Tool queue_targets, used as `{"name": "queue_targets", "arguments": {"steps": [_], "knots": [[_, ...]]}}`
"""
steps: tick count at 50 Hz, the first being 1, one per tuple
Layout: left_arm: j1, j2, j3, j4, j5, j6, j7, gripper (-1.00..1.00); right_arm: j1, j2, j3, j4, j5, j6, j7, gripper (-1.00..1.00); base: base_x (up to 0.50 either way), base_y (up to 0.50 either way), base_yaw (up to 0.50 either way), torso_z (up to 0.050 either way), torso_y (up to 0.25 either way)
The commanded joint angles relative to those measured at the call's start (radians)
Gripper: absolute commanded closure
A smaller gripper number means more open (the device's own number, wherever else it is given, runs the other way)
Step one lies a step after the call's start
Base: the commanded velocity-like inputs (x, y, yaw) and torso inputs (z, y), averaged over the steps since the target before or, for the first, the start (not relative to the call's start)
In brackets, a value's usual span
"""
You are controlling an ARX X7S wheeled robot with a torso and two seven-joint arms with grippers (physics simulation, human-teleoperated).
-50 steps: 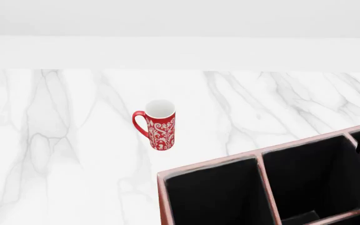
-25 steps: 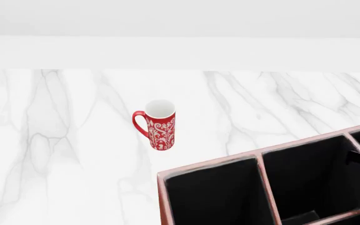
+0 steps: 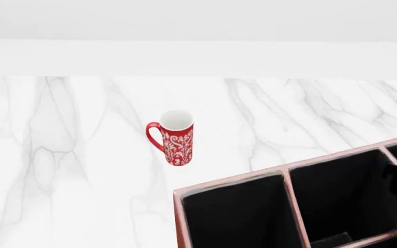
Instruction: Pick up the book and place it in the right compartment of the caddy.
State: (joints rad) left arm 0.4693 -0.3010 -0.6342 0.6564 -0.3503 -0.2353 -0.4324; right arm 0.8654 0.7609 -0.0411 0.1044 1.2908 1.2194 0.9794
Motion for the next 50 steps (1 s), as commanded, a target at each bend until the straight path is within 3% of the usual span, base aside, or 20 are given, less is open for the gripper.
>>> {"name": "queue_targets", "arguments": {"steps": [1,11,19,22,25,28,34,41,46,47,50], "knots": [[0.0,-0.002,0.001,0.002,0.0,-0.001,-0.001,-1.0,0.007,0.001,0.001,0.005,-0.001,-0.001,0.0,-1.0,0.0,0.0,0.0,0.0,0.0],[-0.003,-0.009,0.001,0.011,-0.007,-0.016,-0.005,-1.0,0.016,0.001,-0.012,-0.009,-0.006,-0.005,-0.016,-1.0,0.0,0.0,0.0,0.0,0.0],[-0.1,-0.124,0.061,0.088,-0.063,-0.231,-0.041,-1.0,0.073,-0.011,-0.084,-0.128,-0.153,-0.168,-0.15,-1.0,0.0,0.0,0.0,0.0,0.0],[-0.203,-0.195,0.139,0.101,-0.088,-0.374,-0.075,-1.0,0.132,-0.038,-0.111,-0.12,-0.157,-0.159,-0.164,-1.0,0.0,0.0,0.0,0.0,0.0],[-0.25,-0.217,0.181,0.094,-0.088,-0.405,-0.08,-1.0,0.142,-0.049,-0.133,-0.126,-0.191,-0.189,-0.183,-1.0,0.0,0.0,0.0,0.0,0.0],[-0.429,-0.271,0.31,0.076,-0.114,-0.504,-0.084,-1.0,0.184,-0.109,-0.186,-0.076,-0.219,-0.207,-0.232,-1.0,0.0,0.0,0.0,0.0,0.0],[-0.631,-0.289,0.454,0.029,-0.142,-0.551,-0.051,-1.0,0.208,-0.16,-0.267,-0.018,-0.285,-0.247,-0.3,-1.0,0.0,0.0,0.0,0.0,0.0],[-0.868,-0.262,0.629,-0.078,-0.137,-0.562,0.01,-1.0,0.217,-0.206,-0.328,0.013,-0.333,-0.294,-0.362,-1.0,0.0,0.0,0.0,0.0,0.0],[-0.91,-0.254,0.667,-0.105,-0.128,-0.563,0.02,-1.0,0.218,-0.213,-0.345,0.016,-0.343,-0.304,-0.382,-1.0,0.0,0.0,0.0,0.0,0.0],[-1.035,-0.219,0.762,-0.181,-0.111,-0.567,0.065,-1.0,0.221,-0.233,-0.372,-0.005,-0.361,-0.321,-0.395,-1.0,0.0,0.0,0.0,0.0,0.0],[-1.143,-0.174,0.833,-0.267,-0.096,-0.542,0.111,-1.0,0.221,-0.265,-0.381,-0.012,-0.357,-0.347,-0.425,-1.0,0.0,0.0,0.0,0.0,0.0]]}}
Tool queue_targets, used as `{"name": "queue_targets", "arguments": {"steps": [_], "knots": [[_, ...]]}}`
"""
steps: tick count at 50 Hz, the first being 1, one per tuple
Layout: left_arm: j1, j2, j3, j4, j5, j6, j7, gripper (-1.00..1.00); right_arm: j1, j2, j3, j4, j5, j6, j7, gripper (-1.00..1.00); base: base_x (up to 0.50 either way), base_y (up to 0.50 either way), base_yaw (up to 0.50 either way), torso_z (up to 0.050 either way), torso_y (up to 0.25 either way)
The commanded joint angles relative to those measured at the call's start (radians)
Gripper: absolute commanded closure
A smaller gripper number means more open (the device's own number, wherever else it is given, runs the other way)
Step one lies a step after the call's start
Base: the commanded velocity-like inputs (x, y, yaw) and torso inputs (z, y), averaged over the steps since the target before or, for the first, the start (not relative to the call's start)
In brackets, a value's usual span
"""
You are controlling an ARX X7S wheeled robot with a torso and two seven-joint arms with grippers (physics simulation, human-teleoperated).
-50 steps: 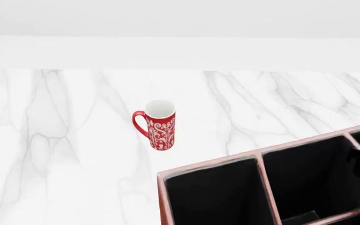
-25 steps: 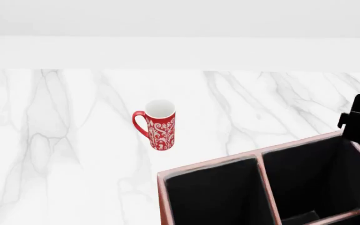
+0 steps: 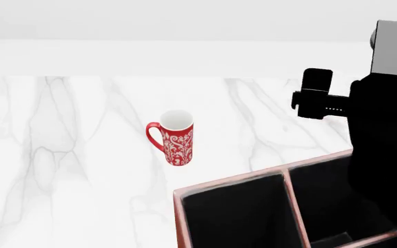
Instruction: Pick up the book and place it in the right compartment of the caddy.
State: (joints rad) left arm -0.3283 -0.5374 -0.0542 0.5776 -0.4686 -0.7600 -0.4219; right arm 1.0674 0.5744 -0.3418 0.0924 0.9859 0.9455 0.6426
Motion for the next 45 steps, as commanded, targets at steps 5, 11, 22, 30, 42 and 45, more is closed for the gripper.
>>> {"name": "queue_targets", "arguments": {"steps": [5,11,22,30,42,45], "knots": [[-0.44,0.114,0.305,-0.31,0.044,0.044,0.151,-1.0,0.033,-0.122,-0.096,0.017,-0.067,-0.095,-0.088,-1.0,0.0,0.0,0.0,0.0,0.0],[-0.517,0.149,0.346,-0.396,0.059,0.064,0.183,-1.0,0.047,-0.16,-0.114,0.051,-0.079,-0.11,-0.103,-1.0,0.0,0.0,0.0,0.0,0.0],[-0.603,0.199,0.395,-0.476,0.073,0.092,0.22,-1.0,0.065,-0.195,-0.131,0.038,-0.065,-0.095,-0.104,-1.0,0.0,0.0,0.0,0.0,0.001],[-0.637,0.21,0.408,-0.483,0.07,0.083,0.228,-1.0,0.075,-0.2,-0.137,0.012,-0.058,-0.082,-0.094,-1.0,0.0,0.0,0.0,0.0,0.0],[-0.649,0.216,0.425,-0.49,0.071,0.072,0.228,-1.0,0.078,-0.198,-0.138,-0.009,-0.047,-0.074,-0.092,-1.0,0.0,0.0,0.0,0.0,0.0],[-0.647,0.216,0.425,-0.49,0.07,0.074,0.227,-1.0,0.079,-0.198,-0.139,-0.01,-0.046,-0.073,-0.092,-1.0,0.0,0.0,0.0,0.0,0.0]]}}
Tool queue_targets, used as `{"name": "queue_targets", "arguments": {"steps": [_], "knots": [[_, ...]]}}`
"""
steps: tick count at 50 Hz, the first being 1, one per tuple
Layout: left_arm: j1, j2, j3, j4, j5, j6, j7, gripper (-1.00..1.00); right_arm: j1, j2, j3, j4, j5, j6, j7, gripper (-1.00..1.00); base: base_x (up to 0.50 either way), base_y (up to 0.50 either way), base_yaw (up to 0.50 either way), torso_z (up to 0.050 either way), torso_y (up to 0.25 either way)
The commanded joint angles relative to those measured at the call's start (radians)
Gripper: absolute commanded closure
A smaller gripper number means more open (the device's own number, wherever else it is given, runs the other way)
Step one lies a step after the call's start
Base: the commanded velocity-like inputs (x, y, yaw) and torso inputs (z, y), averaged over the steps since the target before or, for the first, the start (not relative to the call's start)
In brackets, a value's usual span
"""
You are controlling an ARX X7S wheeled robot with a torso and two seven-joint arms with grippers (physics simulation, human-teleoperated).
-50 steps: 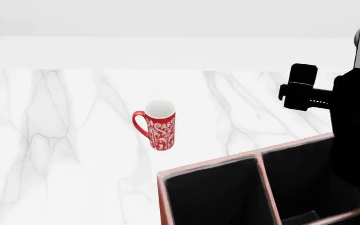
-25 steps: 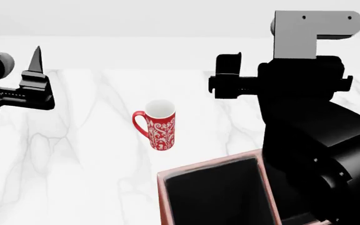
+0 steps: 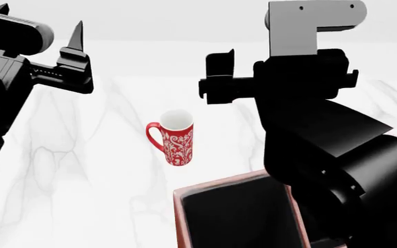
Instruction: Pick up the book and place it in the right compartment of the caddy.
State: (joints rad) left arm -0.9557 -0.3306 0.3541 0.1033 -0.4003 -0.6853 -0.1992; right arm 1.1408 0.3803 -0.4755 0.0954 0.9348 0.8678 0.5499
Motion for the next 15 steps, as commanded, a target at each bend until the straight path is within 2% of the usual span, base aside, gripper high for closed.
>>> {"name": "queue_targets", "arguments": {"steps": [1,15], "knots": [[-0.019,0.009,0.018,-0.017,0.003,0.0,0.004,-1.0,0.006,-0.003,-0.005,-0.015,0.006,0.006,0.001,-1.0,0.0,0.0,0.0,0.0,0.0],[-0.022,0.006,0.019,-0.001,-0.007,-0.005,0.006,-1.0,0.022,-0.006,0.004,-0.038,0.021,0.016,0.019,-1.0,0.0,0.0,0.0,0.0,0.0]]}}
